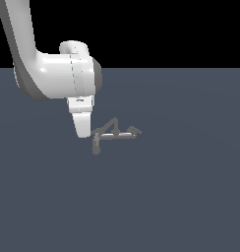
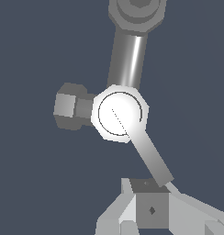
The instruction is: Turn on the faucet by rotating a designated handle.
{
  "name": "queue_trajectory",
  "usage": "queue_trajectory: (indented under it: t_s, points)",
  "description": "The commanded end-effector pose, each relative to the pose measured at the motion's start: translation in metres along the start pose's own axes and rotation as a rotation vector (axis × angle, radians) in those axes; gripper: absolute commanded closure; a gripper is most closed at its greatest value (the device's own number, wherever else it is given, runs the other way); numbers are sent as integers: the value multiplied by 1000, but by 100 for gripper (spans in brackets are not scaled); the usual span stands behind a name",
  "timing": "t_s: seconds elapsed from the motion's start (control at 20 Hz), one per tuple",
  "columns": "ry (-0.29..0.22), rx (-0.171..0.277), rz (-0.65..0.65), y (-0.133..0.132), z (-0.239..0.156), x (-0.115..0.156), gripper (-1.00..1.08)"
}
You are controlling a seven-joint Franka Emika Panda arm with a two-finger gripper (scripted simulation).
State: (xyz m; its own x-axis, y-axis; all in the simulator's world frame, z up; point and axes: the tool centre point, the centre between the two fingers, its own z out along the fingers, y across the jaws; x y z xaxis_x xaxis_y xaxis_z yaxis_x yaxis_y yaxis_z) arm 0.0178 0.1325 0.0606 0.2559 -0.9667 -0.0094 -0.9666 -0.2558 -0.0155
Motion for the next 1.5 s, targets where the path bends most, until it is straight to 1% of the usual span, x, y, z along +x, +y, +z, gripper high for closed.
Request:
queue_trajectory:
  t_s: [0.0, 0.3, 0.35, 0.4, 0.75, 0.8, 0.85, 1.45]
  points:
    - [7, -5, 20, 9, 0, 20, 108]
    - [9, -15, 22, 29, -1, 37, 108]
    - [9, -15, 22, 29, -1, 37, 108]
    - [-1, -11, -11, 24, 0, 13, 108]
    - [9, -15, 20, 25, -1, 70, 108]
    - [9, -15, 20, 25, -1, 70, 108]
    - [-11, -21, -44, 24, 0, 22, 108]
    - [9, -16, 18, -3, -1, 90, 108]
